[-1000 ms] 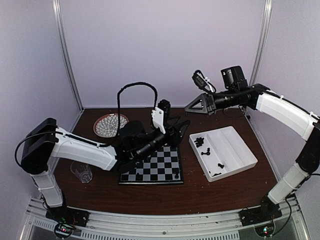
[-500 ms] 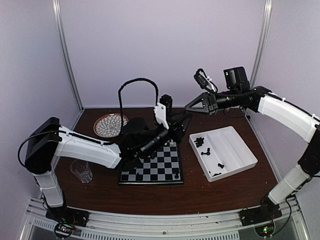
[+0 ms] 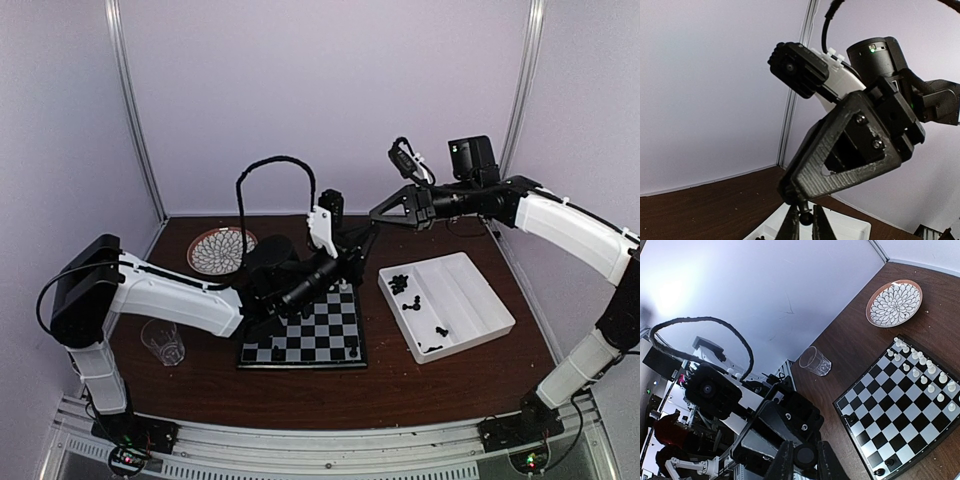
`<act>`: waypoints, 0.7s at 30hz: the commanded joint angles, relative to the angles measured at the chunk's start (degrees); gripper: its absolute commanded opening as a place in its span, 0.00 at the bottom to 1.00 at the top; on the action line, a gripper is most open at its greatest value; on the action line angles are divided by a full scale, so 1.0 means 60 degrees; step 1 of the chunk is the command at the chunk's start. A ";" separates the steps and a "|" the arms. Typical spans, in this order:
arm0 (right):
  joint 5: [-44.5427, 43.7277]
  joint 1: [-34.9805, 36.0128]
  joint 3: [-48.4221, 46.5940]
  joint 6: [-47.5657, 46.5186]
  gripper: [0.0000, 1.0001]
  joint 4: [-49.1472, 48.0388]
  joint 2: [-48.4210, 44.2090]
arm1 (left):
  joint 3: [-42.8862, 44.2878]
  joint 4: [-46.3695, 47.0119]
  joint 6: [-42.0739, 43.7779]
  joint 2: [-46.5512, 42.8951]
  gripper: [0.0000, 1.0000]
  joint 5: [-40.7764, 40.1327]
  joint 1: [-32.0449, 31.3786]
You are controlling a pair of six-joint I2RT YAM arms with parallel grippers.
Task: Set up the chess pieces on the board
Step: Pass from the right arm to the left
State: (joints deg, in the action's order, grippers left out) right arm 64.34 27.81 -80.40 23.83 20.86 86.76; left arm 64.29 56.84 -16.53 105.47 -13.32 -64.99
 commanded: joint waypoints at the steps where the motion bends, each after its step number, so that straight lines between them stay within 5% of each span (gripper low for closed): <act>1: 0.0167 -0.0007 0.0157 0.0021 0.17 -0.0287 -0.0266 | 0.0311 0.0269 -0.0024 0.0099 0.04 0.0040 -0.0006; 5: 0.0168 -0.0218 0.0159 -0.0232 0.35 -0.0072 -0.0383 | 0.0069 -0.0395 -0.0006 -0.0392 0.01 -0.0107 0.0013; 7: -0.0037 -0.0636 0.0059 -0.0636 0.50 0.0425 -0.0585 | -0.0058 -0.1788 -0.0185 -0.1025 0.01 -0.0254 0.0070; 10: -0.0269 -0.1513 0.0010 -0.1374 0.57 0.1125 -0.0938 | -0.0291 -0.4068 -0.0806 -0.2214 0.00 -0.0182 0.0397; 15: -0.1567 -0.2246 0.0164 -0.3893 0.59 0.3086 -0.1539 | 0.1183 -1.0956 -0.1451 -0.3368 0.01 0.1747 0.1636; 21: -0.2691 -0.2248 0.1006 -0.5636 0.60 0.3683 -0.2227 | 0.3655 -1.7396 0.0229 -0.3462 0.04 0.2806 0.2703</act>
State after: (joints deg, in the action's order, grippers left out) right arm 54.26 14.13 -77.52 -0.19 37.78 75.37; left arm 79.66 -14.55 -21.61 85.14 -2.09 -50.83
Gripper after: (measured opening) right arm 0.595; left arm 0.063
